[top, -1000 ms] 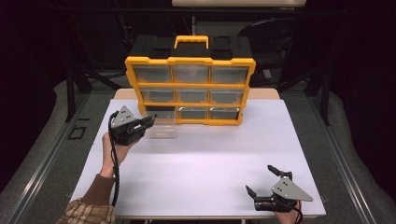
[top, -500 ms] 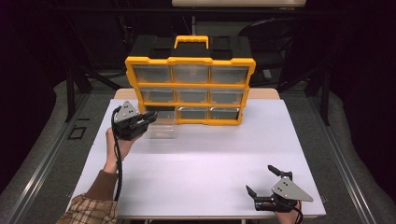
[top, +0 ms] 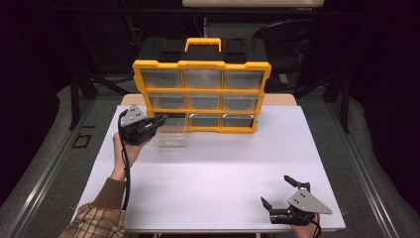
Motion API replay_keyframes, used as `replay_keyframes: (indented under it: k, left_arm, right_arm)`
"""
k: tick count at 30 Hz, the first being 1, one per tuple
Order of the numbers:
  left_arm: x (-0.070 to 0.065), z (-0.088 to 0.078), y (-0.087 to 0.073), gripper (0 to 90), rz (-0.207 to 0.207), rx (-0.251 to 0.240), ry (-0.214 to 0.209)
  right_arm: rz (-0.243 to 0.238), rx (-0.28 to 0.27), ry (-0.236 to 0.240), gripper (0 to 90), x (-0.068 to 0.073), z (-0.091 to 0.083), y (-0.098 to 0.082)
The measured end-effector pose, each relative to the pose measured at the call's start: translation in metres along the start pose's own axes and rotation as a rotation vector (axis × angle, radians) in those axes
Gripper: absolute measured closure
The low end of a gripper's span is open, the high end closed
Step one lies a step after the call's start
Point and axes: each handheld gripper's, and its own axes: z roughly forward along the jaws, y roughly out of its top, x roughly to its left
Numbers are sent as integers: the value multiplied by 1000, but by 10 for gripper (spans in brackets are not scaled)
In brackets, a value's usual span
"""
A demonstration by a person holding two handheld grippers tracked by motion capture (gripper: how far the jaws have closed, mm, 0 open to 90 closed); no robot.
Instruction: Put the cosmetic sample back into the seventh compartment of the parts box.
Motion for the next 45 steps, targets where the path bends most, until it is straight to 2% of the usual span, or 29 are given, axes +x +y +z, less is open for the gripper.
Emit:
replay_keyframes:
  k: [12,22,45]
  left_arm:
    - [6,5,-3,807,-25,-23,20]
    - [7,10,-8,807,-45,-37,54]
    - [10,31,-23,807,-63,35,60]
  right_arm:
    - [-2,1,-1,0,0,0,0]
    - [-1,2,0,0,0,0,0]
    - [-2,8,0,1,0,0,0]
